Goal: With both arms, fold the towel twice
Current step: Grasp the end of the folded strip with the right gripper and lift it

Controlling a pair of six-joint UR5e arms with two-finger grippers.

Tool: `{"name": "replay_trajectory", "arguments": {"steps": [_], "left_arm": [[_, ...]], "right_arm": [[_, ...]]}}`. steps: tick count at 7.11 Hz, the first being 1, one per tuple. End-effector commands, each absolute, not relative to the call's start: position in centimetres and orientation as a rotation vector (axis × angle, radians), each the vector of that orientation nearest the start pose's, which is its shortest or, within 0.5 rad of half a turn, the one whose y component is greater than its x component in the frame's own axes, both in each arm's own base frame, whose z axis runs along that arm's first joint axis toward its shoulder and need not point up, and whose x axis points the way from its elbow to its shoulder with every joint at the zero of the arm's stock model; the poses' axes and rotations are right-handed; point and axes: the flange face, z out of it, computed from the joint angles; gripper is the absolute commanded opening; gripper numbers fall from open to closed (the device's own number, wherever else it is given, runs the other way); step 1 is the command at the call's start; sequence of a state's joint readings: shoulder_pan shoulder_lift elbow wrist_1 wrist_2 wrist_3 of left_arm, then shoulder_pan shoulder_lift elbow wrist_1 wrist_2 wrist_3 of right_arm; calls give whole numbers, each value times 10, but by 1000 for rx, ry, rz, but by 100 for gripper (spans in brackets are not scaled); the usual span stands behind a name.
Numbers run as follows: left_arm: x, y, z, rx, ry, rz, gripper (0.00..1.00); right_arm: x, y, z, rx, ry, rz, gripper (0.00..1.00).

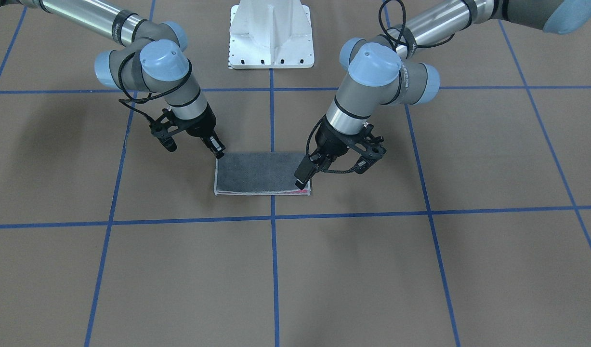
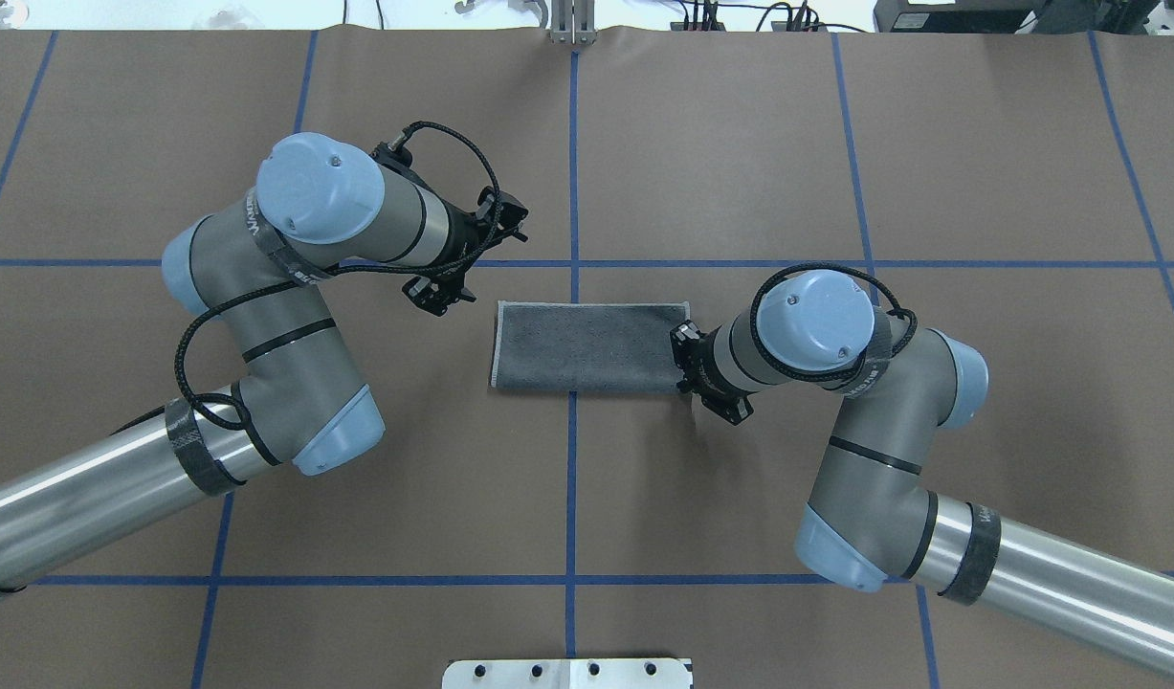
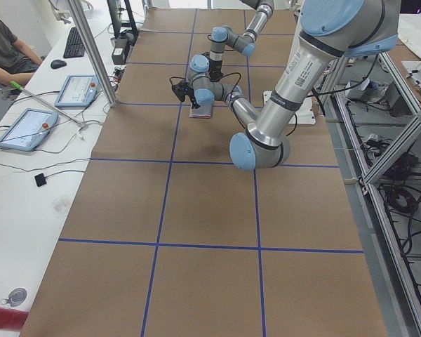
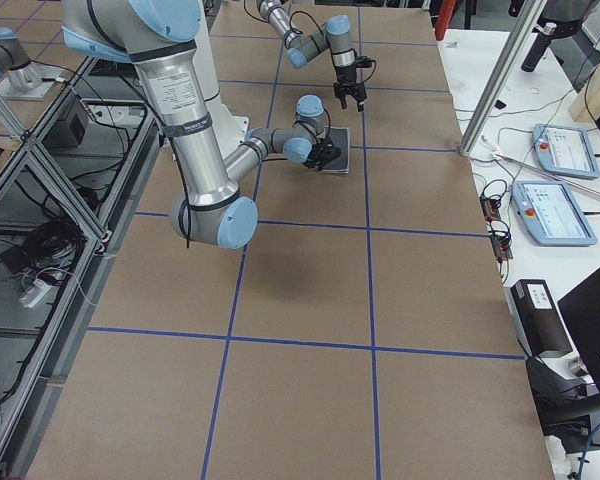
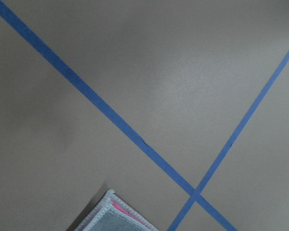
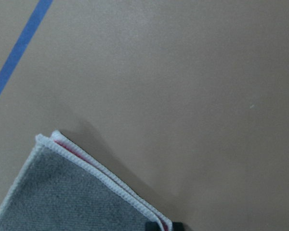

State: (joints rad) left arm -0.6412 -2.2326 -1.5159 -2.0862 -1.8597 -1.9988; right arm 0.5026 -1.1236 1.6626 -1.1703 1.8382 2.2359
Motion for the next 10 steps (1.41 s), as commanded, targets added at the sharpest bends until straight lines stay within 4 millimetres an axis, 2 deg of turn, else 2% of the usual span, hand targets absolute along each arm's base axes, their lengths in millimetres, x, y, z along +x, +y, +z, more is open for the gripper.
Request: {"name": "replay_trajectory", "arguments": {"steps": [1, 2, 3, 4, 5, 7, 8, 10], "left_arm": [[507, -511, 226, -139, 1169, -786, 100], [500, -511, 220, -141, 1185, -780, 100], [489, -506, 220, -144, 1197, -772, 99], [470, -500, 222, -168, 1211, -758, 99], [453, -499, 225, -181, 1219, -754, 99], [450, -499, 225, -181, 1220, -756, 99], [450, -499, 226, -181, 1218, -756, 99], [450, -499, 226, -182, 1220, -757, 99]], "right_arm": [[-513, -407, 303, -347, -984, 953, 0], [-510, -405, 298, -347, -986, 953, 0], [-497, -395, 295, -357, -979, 947, 0], [-488, -369, 285, -382, -980, 913, 0], [-496, -349, 275, -408, -963, 885, 0], [-510, -327, 265, -483, -954, 884, 0], [-520, -315, 253, -530, -953, 846, 0], [-538, -304, 235, -550, -965, 821, 0]]}}
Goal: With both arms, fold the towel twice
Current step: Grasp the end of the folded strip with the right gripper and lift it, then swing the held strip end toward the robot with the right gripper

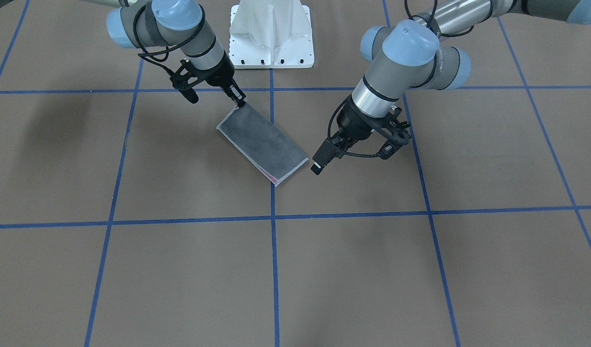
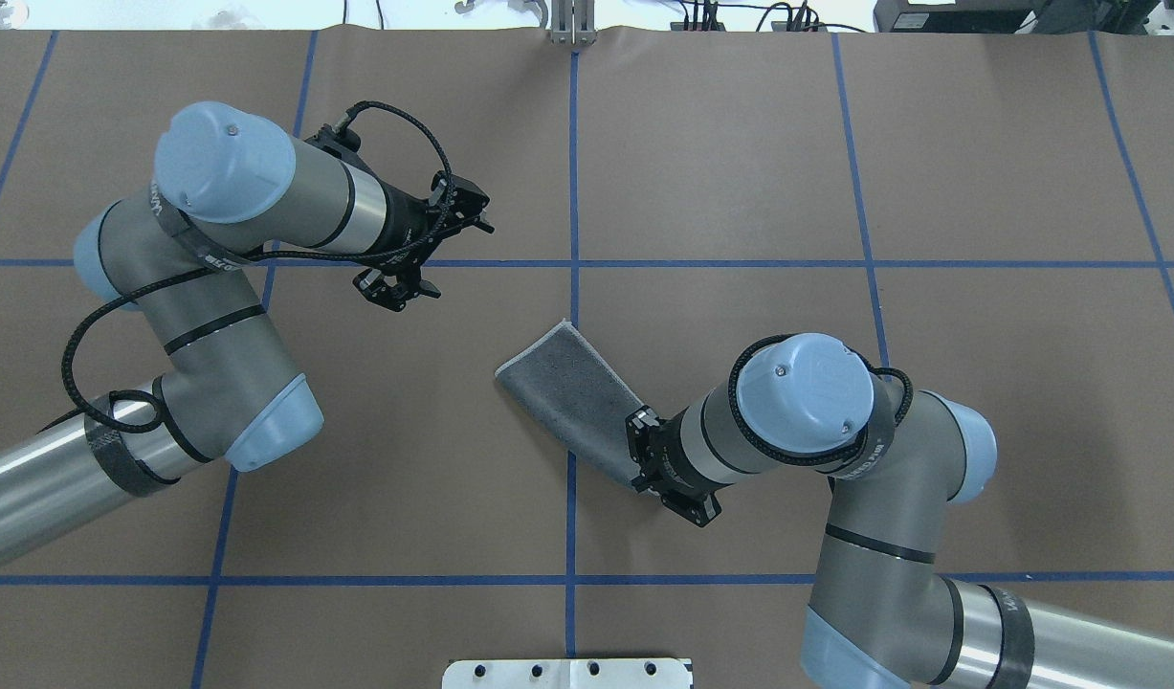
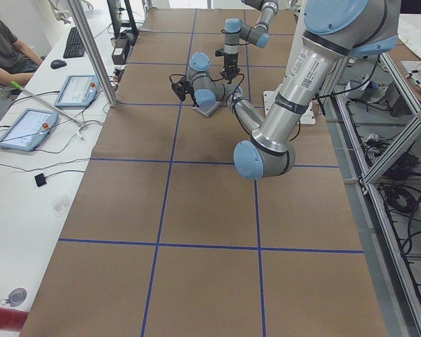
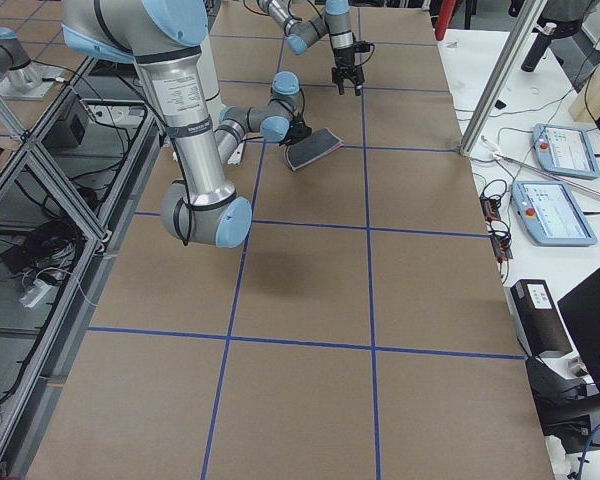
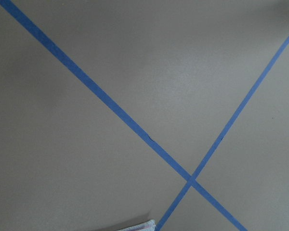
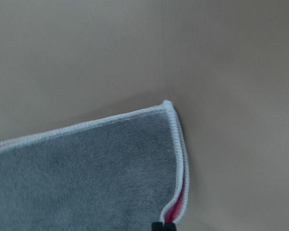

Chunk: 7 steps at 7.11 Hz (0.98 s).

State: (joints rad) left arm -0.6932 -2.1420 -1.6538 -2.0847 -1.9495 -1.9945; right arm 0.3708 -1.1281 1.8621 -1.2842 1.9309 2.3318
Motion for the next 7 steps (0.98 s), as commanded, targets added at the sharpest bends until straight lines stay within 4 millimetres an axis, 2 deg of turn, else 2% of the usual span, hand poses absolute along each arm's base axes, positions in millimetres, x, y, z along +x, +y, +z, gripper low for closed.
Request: {"name": "replay_trajectory", "arguments": {"steps": [1, 3, 7], "left_arm": [[450, -498, 225, -184, 1214, -758, 99], [451, -498, 226, -186, 1210, -758, 99], [450, -496, 225, -185, 1212, -758, 99]], "right_arm": [[-547, -303, 224, -565, -972, 825, 0], [-565, -297, 209, -580, -980, 819, 0], [-580, -295, 196, -581, -989, 805, 0]]}}
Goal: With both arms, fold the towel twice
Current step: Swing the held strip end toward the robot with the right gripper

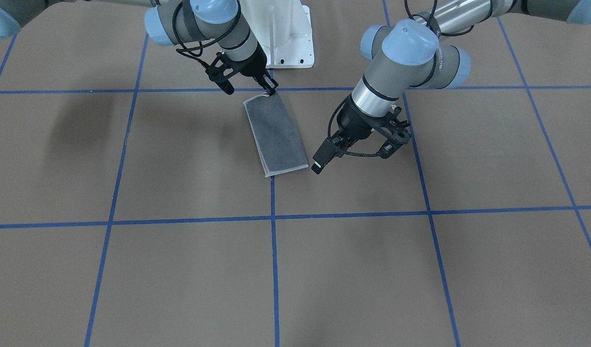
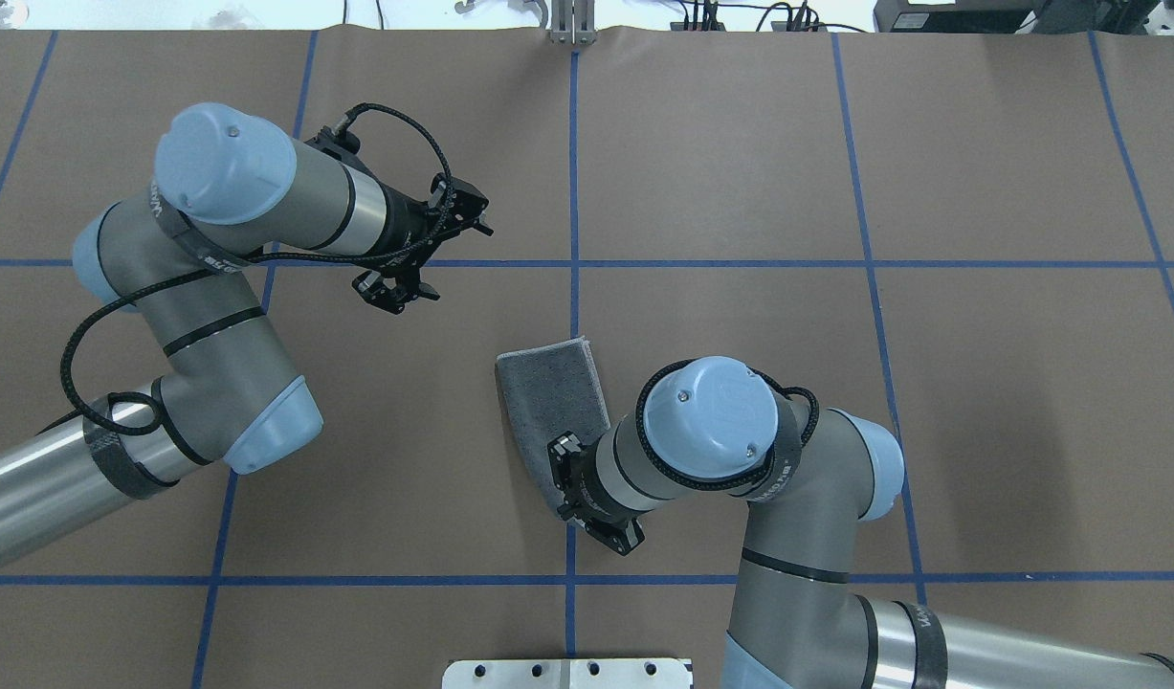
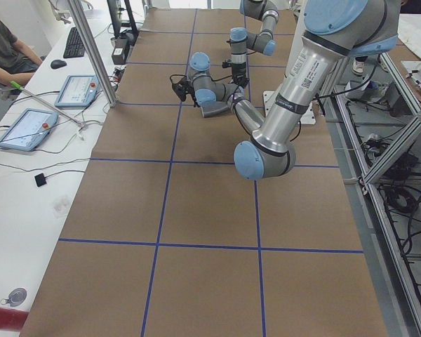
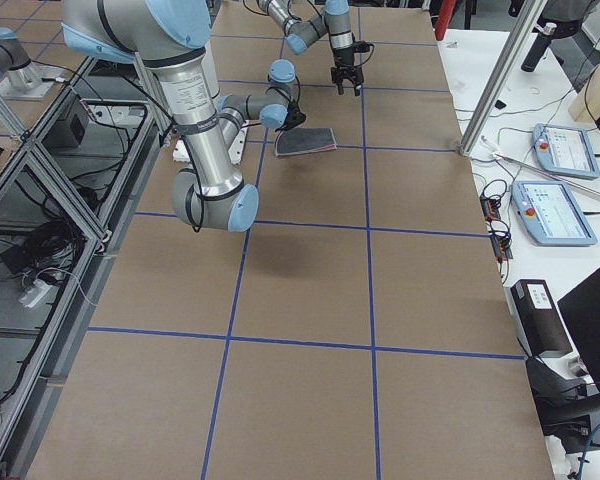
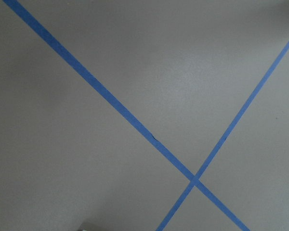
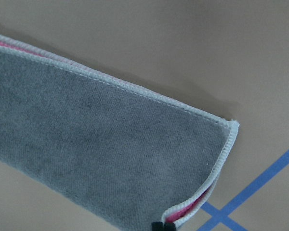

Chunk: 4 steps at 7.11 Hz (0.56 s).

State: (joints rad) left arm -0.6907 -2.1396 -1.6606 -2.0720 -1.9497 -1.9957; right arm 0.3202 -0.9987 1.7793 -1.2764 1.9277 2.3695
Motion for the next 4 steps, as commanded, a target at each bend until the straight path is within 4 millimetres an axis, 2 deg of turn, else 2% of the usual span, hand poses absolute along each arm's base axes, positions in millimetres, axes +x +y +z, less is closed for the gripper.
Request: {"name": "replay_trajectory", "arguments": {"steps": [1, 4], "left_arm": [[449, -497, 225, -184, 1212, -759, 99], [449, -496, 224, -186, 1215, -755, 99]], "right_arm": [[-580, -296, 197, -579, -988, 803, 0], [-585, -295, 195, -581, -987, 800, 0]]}}
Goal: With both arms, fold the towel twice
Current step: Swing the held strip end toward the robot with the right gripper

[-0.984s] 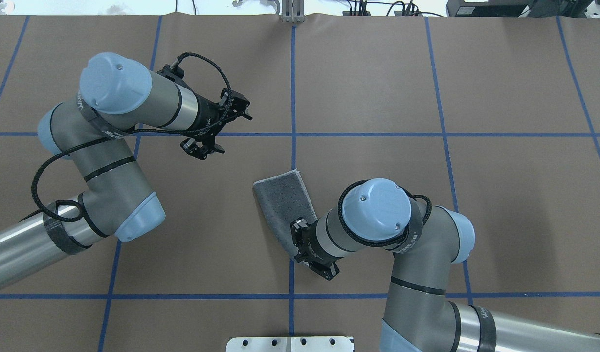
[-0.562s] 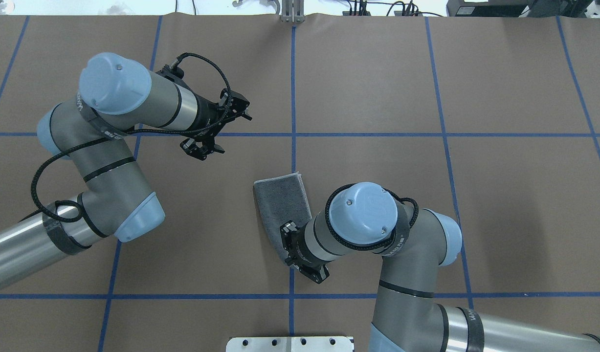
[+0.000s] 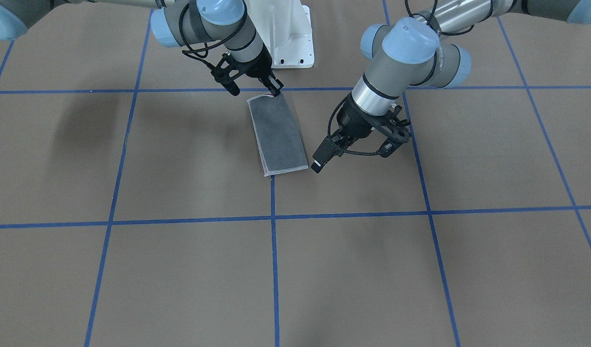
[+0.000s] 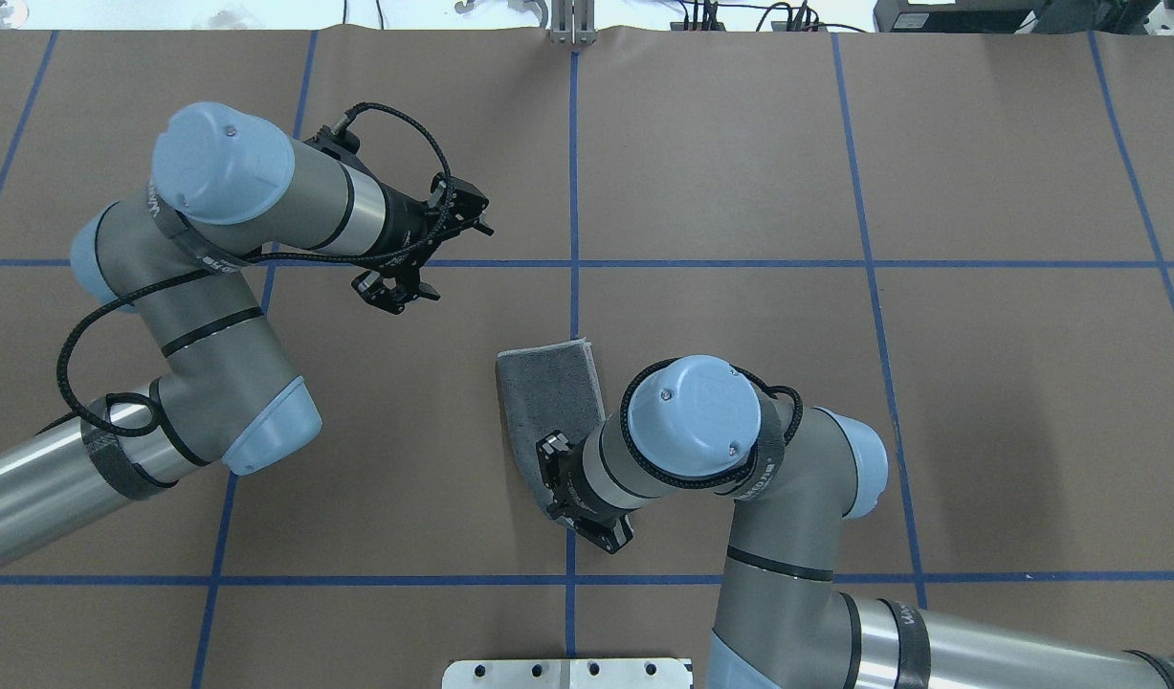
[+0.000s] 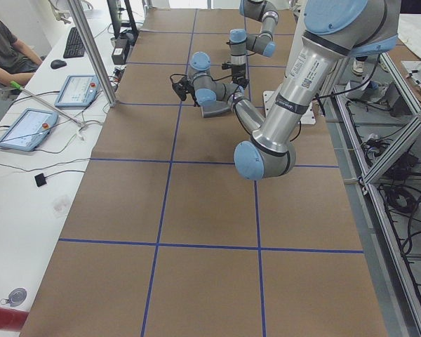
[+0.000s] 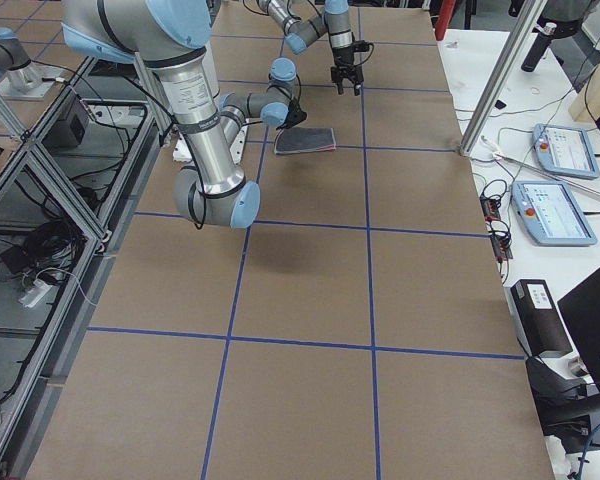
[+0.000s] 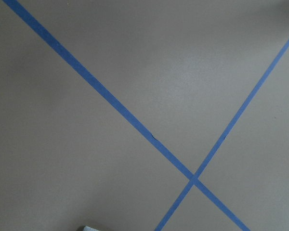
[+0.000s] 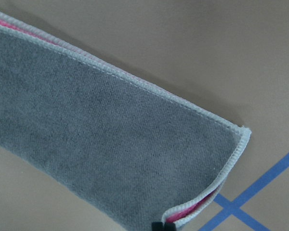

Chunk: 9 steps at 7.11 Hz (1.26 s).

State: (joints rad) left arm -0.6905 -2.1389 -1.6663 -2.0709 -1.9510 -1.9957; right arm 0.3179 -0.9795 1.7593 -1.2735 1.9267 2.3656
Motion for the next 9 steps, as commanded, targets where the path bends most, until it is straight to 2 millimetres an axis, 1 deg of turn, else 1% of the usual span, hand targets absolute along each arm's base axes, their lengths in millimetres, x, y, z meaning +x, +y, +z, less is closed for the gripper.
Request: {"name": "replay_trajectory", "arguments": {"steps": [1, 3, 4, 5, 9], "left_arm": [[449, -496, 224, -186, 1213, -756, 99], [448, -495, 222, -187, 1203, -761, 99], [447, -495, 221, -187, 1204, -761, 99], [447, -494, 221, -189, 1204, -761, 99], [448, -494, 223, -189, 1201, -762, 99]], "right_arm": [[-587, -292, 188, -585, -994, 791, 0], [-592, -287, 185, -587, -993, 782, 0], [-597, -288, 184, -587, -988, 782, 0], [-607, -290, 177, -588, -986, 784, 0], [-610, -292, 177, -578, -988, 785, 0]]}}
